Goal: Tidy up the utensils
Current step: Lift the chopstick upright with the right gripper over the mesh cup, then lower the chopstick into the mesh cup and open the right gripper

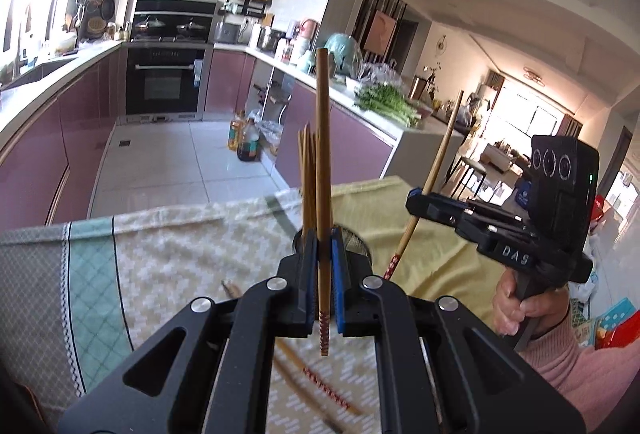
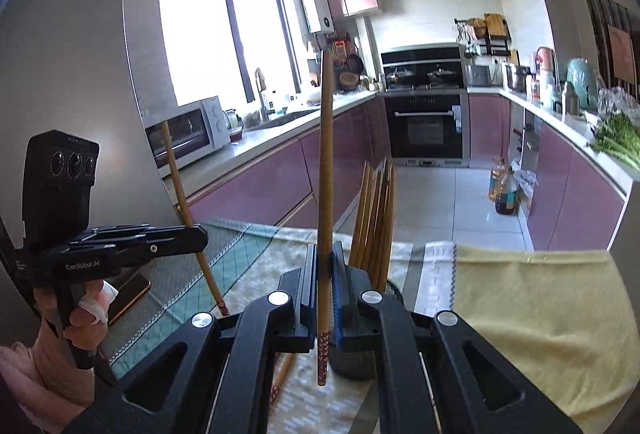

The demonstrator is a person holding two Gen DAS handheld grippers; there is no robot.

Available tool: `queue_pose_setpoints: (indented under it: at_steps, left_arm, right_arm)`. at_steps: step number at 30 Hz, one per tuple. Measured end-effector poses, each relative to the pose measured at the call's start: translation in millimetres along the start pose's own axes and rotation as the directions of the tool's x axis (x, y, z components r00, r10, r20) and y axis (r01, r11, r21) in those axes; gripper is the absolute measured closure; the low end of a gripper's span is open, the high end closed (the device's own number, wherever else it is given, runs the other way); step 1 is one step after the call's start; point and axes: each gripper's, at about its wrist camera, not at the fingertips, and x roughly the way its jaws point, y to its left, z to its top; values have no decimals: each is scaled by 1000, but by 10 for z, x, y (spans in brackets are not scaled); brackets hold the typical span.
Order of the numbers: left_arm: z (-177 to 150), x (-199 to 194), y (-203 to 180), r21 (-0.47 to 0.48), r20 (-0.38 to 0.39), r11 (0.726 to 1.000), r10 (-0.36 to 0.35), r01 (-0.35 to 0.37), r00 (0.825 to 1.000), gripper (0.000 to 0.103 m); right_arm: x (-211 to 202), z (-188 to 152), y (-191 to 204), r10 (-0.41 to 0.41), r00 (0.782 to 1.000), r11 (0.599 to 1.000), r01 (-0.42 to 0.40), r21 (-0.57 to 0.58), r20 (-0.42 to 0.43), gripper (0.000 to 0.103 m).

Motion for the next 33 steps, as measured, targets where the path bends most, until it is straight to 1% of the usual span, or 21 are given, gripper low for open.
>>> queue_pose_setpoints:
  at_steps: [10,16,20,27,33]
  left_arm:
    - [371,95,-162,29,71,999,-16,14,997,96]
    - [505,230,-240,43,87,999,-12,9,996,96]
    - [521,377,-248,50,65,999,3,-7,998,96]
    - [435,644,-210,69,-9,997,27,-27,1000,96]
    - [333,789,-171,93,-69,995,39,-33,997,96]
  right_arm:
    - [-13,233,-52,-21,998,1000,21,-3,63,97]
    - [106,245,-154,-26,998,999,24,27,55,97]
    - [204,212,-202,-40,999,999,39,37,34,97]
    - [390,132,-282,-60,998,997,61,48,-16,97]
    - [517,46,-327,-66,996,996,69,52,-63,97]
